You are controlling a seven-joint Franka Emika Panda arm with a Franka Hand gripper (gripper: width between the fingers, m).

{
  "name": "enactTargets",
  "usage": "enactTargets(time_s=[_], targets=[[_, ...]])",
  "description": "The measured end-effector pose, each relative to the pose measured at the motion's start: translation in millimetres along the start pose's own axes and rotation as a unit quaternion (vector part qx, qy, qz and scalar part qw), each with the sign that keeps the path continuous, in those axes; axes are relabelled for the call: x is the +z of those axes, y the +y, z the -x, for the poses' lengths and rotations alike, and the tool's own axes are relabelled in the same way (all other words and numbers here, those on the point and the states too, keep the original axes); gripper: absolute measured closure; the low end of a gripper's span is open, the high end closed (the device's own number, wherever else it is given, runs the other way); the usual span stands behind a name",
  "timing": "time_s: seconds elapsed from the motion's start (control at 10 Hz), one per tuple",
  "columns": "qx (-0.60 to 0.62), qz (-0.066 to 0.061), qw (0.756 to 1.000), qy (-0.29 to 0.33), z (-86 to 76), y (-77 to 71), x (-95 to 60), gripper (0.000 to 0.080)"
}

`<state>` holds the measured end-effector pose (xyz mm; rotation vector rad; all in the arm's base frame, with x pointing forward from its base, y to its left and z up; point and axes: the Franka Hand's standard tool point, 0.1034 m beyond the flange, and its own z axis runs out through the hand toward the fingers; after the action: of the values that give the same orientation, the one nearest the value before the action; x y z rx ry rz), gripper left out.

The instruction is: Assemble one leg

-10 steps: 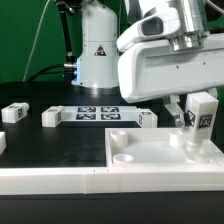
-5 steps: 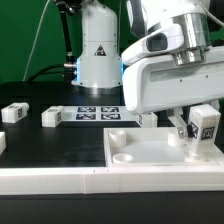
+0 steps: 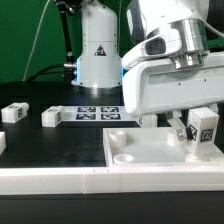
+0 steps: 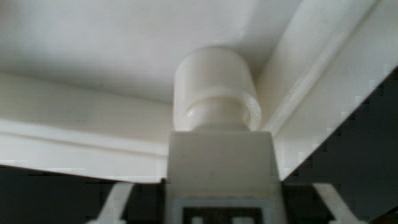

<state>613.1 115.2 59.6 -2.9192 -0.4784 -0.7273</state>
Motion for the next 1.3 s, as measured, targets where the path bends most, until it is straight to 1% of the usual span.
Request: enactTargets(time_s=[0.2,0.4,0.5,0.6,0.7,0.8,0.9,1.3], targets=[[-0.002,0.005,1.000,0.010,4.1,0.2,-1.8,0.0509],[-0.002,0.005,1.000,0.010,4.1,0.4,-1.9,0.0509],[-0.002,0.005,1.000,0.010,4.1,0.4,-1.9,0.0397],[-0.001,0.005,1.000,0.010,4.1,0.4,-1.9,0.0262],[-0.001,0.005,1.000,0.010,4.1,0.5,-1.9,0.0262],[-0.001,0.005,1.000,0.010,4.1,0.5,-1.9,0.0174],[-0.001,0.005,1.000,0.010,4.1,0.5,-1.9,0.0157],[-0.001,0.006,1.000,0.010,3.2,1.1,-2.9,0.0150]])
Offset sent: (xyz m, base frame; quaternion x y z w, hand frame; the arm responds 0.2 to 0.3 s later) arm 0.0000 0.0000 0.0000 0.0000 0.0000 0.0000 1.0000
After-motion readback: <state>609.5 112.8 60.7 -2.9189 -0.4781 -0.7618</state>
